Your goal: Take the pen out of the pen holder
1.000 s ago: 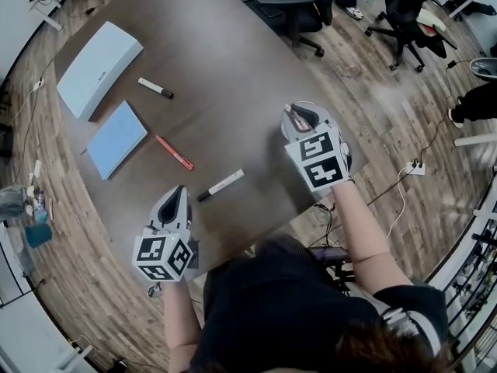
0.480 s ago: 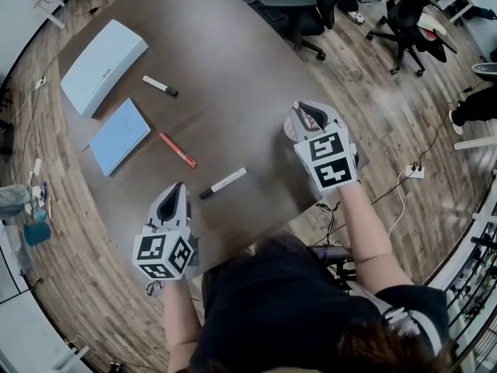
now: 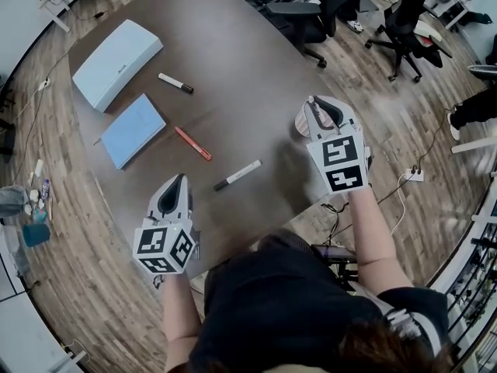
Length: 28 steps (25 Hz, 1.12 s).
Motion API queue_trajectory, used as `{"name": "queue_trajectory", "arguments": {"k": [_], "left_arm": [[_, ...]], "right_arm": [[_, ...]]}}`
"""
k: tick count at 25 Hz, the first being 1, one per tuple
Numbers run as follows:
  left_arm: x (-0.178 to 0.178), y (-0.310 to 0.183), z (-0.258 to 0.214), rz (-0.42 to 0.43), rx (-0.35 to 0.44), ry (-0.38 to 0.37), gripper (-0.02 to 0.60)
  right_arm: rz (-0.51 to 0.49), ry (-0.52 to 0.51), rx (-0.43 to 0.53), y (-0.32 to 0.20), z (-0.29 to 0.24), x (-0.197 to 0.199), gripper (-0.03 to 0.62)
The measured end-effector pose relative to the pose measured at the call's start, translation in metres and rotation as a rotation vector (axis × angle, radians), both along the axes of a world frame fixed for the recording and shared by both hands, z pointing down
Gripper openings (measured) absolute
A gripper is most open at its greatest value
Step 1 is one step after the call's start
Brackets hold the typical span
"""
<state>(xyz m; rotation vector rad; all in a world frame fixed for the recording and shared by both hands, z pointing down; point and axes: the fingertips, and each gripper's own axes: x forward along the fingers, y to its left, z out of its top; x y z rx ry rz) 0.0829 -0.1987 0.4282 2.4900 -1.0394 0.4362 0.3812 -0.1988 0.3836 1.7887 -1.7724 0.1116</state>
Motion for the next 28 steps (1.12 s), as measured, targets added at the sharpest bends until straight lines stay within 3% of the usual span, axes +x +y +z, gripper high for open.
{"name": "queue_trajectory", "arguments": {"k": [5, 13, 20, 28], "left_arm": [[-0.043, 0.002, -0.011, -0.039, 0.011, 0.011, 0.029], [-0.12, 0.019, -0.027, -0.148, 0.035, 0.028, 0.029], [-0.182, 0.038, -0.023, -0.272, 0.019, 0.038, 0.029], [-0.225, 0.054, -0.012, -0.37, -0.006, 0.028, 0.029]], "right_arm": [[-0.028, 0.011, 0.031, 0.005, -0.023, -0.042, 0.072], [-0.158, 0.042, 0.08, 0.004, -0.048, -0.128, 0.071], [-0.341, 0.058, 0.048, 0.001, -0.032, -0.214, 0.072], [-0.579, 0.127, 0.0, 0.003, 0.0, -0.308, 0.071]]}}
